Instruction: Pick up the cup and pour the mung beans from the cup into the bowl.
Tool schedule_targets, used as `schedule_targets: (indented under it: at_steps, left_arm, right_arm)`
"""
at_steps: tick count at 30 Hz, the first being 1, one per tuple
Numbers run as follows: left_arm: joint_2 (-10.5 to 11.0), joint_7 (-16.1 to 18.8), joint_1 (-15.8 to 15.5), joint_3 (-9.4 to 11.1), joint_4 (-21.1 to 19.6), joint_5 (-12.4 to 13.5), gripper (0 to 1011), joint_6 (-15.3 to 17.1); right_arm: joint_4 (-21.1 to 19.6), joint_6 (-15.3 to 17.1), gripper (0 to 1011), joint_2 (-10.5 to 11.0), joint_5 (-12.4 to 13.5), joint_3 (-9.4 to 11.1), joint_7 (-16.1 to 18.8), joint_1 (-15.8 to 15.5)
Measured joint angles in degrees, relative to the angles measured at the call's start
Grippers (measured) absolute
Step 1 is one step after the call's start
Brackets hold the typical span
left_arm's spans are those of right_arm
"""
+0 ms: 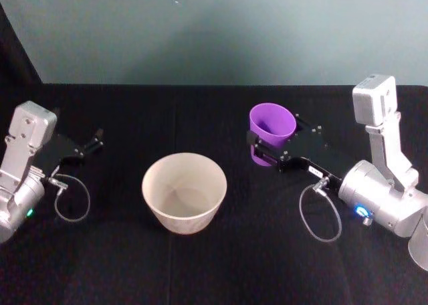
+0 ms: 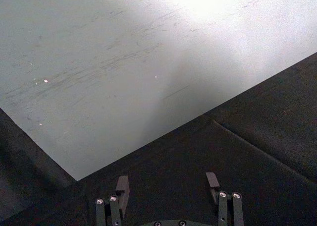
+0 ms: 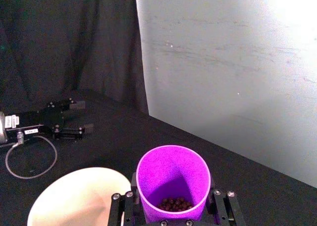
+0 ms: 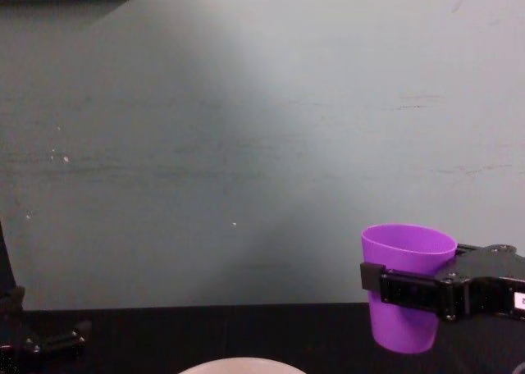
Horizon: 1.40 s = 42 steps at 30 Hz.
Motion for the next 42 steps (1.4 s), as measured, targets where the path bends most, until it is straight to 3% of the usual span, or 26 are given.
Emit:
schedule_targets:
  at_steps: [42]
  left_arm:
    - [0.0, 0.0, 0.0, 0.0, 0.0, 0.0, 1000, 0.0]
  right_arm:
    - [0.0, 0.0, 726, 0.0, 0.0, 0.0, 0.0, 0.0]
